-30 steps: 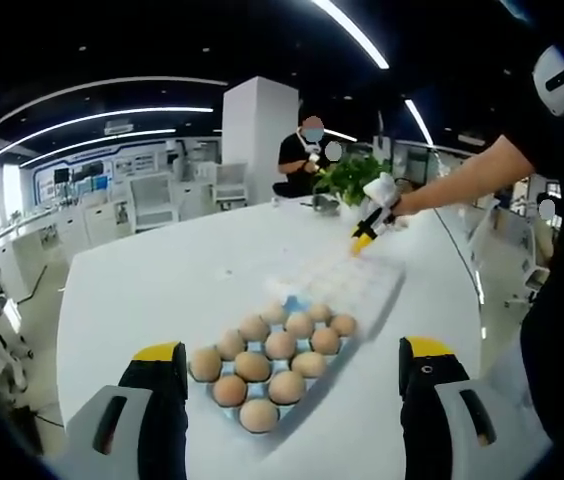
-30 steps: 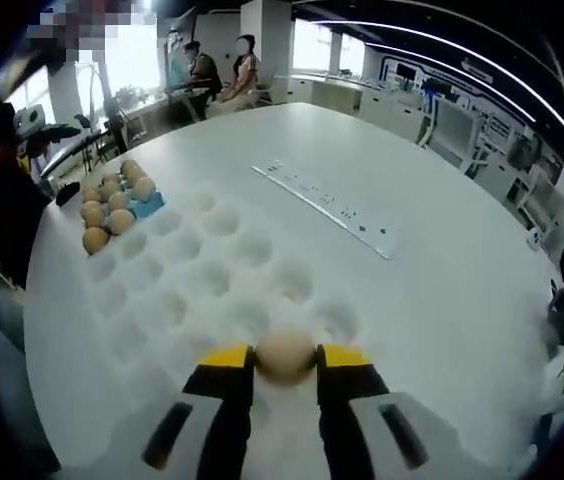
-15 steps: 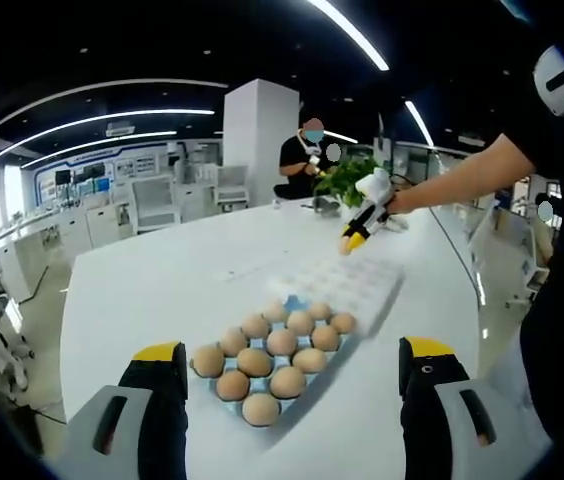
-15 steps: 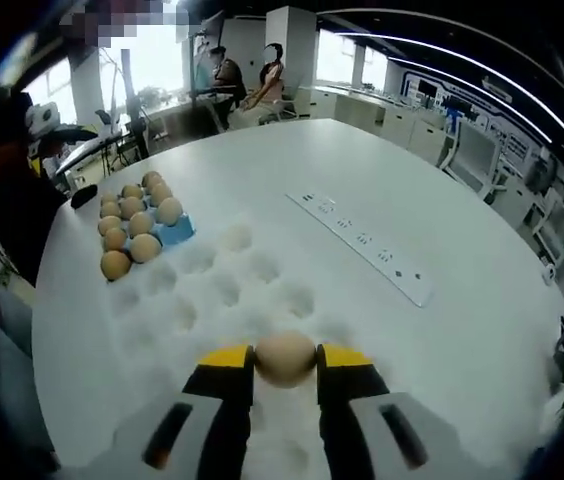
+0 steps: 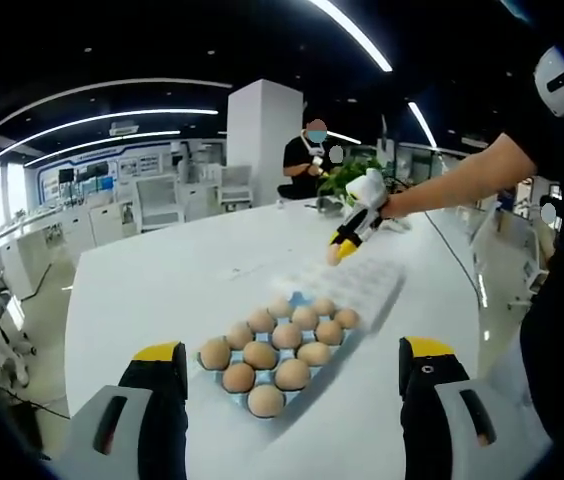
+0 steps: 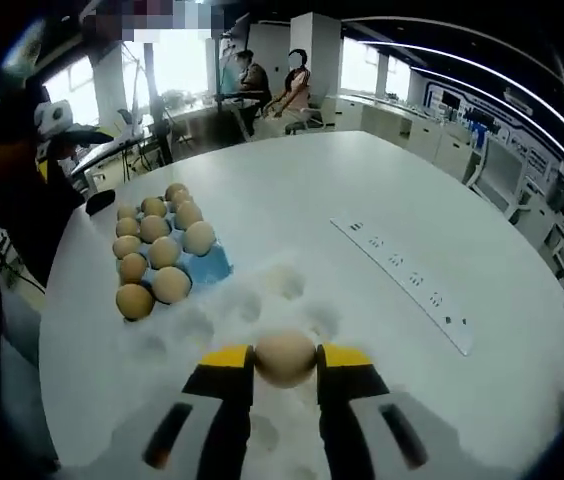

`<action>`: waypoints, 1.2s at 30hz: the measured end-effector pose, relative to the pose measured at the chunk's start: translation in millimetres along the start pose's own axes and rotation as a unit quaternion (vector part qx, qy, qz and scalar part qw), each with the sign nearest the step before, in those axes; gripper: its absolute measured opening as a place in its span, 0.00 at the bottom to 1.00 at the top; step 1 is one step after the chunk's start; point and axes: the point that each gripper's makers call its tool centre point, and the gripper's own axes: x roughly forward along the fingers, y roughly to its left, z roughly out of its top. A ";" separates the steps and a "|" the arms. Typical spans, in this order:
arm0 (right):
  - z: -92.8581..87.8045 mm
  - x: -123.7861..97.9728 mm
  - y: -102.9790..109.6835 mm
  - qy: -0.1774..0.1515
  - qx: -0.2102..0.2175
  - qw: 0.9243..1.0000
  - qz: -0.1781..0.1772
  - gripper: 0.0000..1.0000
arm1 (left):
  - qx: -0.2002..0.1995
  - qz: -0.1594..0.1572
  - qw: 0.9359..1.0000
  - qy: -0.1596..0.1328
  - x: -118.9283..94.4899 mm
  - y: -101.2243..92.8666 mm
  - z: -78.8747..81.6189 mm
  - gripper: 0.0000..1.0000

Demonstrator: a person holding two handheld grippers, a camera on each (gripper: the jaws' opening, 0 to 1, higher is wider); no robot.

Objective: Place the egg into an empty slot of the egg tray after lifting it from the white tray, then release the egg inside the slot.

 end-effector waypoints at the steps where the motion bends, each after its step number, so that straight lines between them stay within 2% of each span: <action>1: 3.9 3.7 3.7 -0.002 -0.002 1.000 0.004 0.25 | 0.000 0.001 1.000 0.000 -0.4 0.7 -0.3 0.90; 14: 36.2 41.3 41.4 -0.008 -0.032 0.998 0.046 0.25 | -0.002 0.004 1.000 -0.003 -5.0 5.8 -1.4 0.90; 21: 46.4 63.2 49.2 -0.007 -0.045 0.997 0.065 0.26 | -0.004 0.008 1.000 -0.002 -11.2 8.0 -5.3 0.90; 27: 51.6 77.8 57.0 -0.003 -0.056 0.995 0.078 0.26 | -0.006 0.013 1.000 -0.002 -15.5 9.6 -6.6 0.90; 36: 48.8 94.6 61.1 0.010 -0.065 0.994 0.085 0.26 | -0.011 0.021 1.000 0.001 -24.7 14.0 -11.5 0.90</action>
